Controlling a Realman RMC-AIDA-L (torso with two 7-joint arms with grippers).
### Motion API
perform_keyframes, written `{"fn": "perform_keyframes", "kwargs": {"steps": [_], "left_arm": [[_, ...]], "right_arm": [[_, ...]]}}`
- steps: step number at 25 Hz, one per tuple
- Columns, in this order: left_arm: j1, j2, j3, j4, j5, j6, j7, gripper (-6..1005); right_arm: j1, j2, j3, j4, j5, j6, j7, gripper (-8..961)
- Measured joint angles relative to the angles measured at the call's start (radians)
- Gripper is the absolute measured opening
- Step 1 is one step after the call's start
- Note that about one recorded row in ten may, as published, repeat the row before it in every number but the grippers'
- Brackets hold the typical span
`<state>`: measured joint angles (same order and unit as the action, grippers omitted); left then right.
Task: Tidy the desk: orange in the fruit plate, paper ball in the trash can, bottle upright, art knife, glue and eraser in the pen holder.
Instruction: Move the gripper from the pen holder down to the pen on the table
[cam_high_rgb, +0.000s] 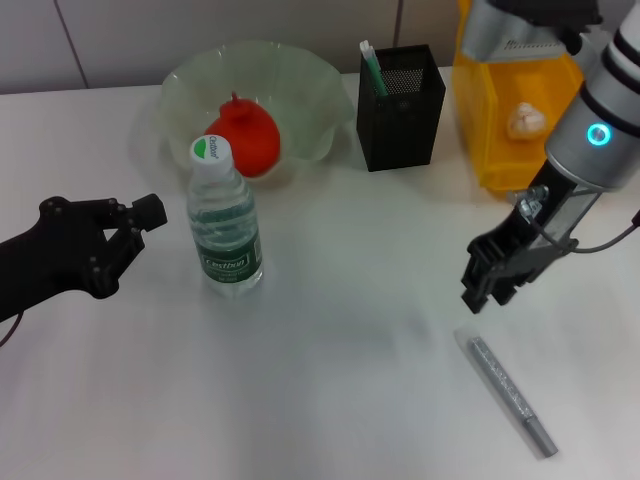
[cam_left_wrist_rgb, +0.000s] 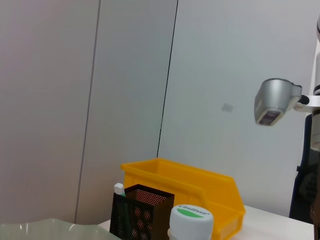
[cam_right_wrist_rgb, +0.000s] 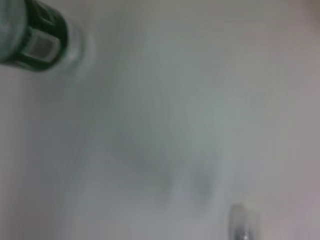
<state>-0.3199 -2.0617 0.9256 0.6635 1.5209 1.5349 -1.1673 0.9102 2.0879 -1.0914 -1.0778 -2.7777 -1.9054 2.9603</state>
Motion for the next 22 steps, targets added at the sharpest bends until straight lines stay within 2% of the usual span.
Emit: {"fn": "perform_keyframes", "kwargs": {"steps": [7,22], "left_arm": [[-0.004,-0.001,-0.002,0.0,0.0,-0.003,0.0,25],[-0.002,-0.003,-0.006,-0.001,0.0,-0.002,0.001,25]], "right_arm": [[0.012,0.004,-0.017,0.085,-0.007,0.016,0.0,304],[0.01,0.004,-0.069,0.148,-0.01,0.061,0.001,301]]}}
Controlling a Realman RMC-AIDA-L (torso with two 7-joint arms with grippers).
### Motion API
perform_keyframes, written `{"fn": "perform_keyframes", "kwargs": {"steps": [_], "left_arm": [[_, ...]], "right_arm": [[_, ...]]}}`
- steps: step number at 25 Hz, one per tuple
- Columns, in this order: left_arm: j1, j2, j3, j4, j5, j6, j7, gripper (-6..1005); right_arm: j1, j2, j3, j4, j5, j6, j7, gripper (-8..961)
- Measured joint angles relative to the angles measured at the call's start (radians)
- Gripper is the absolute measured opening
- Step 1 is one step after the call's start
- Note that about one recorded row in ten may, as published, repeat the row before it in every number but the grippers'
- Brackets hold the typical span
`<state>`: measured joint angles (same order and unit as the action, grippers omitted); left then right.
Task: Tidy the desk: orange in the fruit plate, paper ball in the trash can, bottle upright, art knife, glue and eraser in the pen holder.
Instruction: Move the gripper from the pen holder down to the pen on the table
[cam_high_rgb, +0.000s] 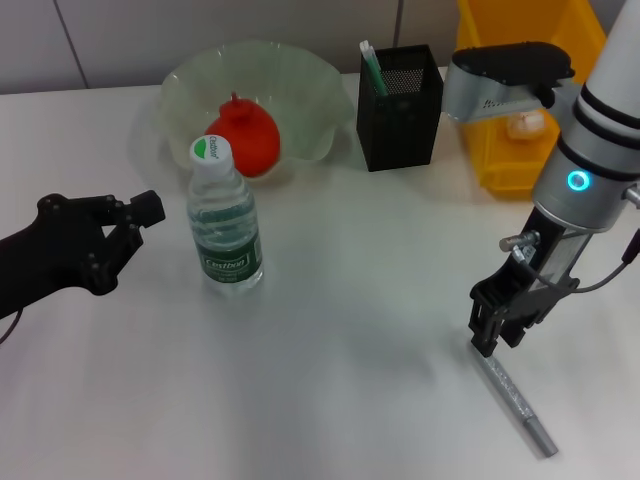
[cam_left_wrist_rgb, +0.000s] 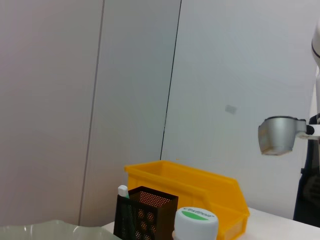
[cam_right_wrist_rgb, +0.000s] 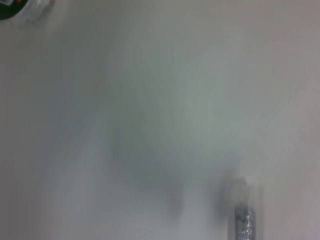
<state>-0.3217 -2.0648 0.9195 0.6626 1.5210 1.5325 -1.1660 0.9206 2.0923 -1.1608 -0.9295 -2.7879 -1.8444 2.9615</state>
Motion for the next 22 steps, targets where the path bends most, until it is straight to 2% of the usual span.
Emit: {"fn": "perform_keyframes", "kwargs": {"steps": [8,22], "left_arm": [[0.002,-0.003,-0.007,-0.002,-0.003,0.001,0.012,25],[0.006,-0.002,-0.007,-0.012,-0.016,0.006,0.013,25]], "right_arm": [[0.029,0.0,-0.045,0.047,-0.025,0.038,0.0,300],[0.039,-0.005,-0.072,0.101,-0.028,0.106,-0.002,298]]}}
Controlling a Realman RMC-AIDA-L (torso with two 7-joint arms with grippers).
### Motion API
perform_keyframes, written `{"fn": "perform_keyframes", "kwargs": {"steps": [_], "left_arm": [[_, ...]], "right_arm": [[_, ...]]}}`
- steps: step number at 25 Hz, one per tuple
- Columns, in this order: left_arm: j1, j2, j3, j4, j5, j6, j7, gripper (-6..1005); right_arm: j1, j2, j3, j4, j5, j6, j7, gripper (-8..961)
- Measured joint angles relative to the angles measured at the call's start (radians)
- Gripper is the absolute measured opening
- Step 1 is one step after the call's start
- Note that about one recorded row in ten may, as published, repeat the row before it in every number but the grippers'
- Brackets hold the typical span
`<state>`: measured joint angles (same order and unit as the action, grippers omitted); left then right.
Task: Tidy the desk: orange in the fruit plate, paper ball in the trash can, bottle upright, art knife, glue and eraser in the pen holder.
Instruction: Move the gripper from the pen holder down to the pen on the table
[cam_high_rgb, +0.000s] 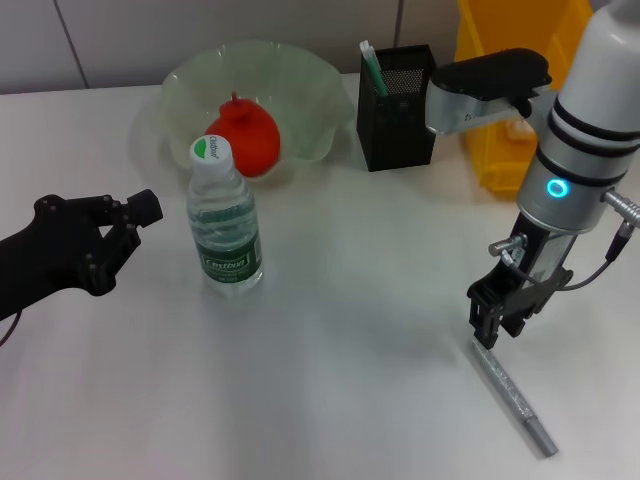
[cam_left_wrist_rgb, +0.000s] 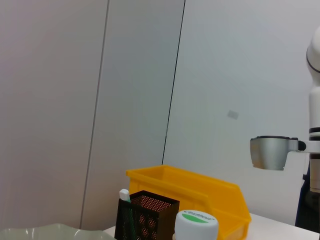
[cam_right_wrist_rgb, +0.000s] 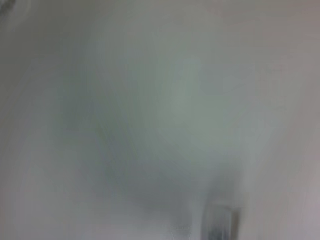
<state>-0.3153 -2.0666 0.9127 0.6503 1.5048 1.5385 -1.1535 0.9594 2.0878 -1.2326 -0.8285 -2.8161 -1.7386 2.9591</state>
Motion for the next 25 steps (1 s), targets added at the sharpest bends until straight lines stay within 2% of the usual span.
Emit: {"fn": "perform_keyframes", "kwargs": {"steps": [25], "left_arm": [[-0.003,0.002,0.0,-0.014,-0.008,-0.002,0.015,26]], "right_arm": [[0.006,-0.001,-0.016,0.067,0.049,0.084,-0.027,293]]}}
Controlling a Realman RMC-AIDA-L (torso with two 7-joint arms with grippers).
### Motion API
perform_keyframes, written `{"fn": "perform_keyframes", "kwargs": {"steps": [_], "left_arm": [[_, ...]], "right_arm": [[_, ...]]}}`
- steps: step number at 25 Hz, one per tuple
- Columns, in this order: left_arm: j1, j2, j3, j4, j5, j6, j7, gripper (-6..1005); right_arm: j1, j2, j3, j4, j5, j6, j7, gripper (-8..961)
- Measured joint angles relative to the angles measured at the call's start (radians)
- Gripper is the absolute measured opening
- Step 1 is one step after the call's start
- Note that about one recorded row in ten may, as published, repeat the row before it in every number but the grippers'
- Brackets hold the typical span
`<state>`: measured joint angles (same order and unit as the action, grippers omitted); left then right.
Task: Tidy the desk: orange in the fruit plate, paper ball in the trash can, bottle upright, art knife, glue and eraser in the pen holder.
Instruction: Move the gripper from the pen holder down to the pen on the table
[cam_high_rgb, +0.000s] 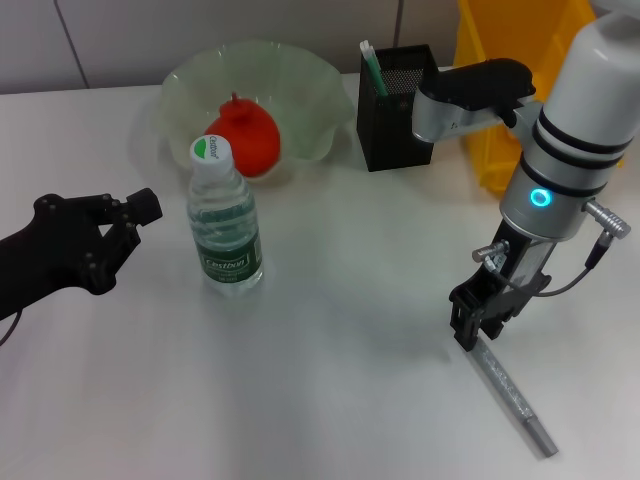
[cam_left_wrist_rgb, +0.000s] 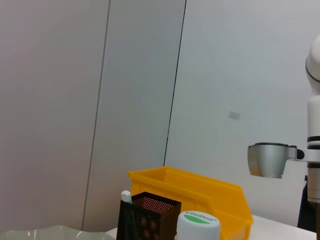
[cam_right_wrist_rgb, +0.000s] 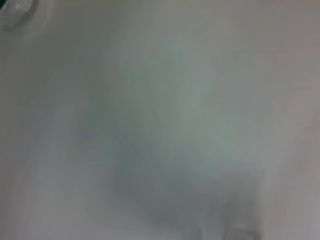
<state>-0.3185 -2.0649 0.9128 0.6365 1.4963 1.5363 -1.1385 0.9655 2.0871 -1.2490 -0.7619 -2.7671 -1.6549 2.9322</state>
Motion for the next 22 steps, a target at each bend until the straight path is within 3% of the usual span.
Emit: {"fn": "perform_keyframes", "kwargs": {"steps": [22], "left_arm": [[0.012,0.0,-0.002,-0.001,-0.025,0.007,0.01,26]], "right_arm": [[0.037,0.001,-0.001,0.076,0.0,-0.01,0.007,290]]}}
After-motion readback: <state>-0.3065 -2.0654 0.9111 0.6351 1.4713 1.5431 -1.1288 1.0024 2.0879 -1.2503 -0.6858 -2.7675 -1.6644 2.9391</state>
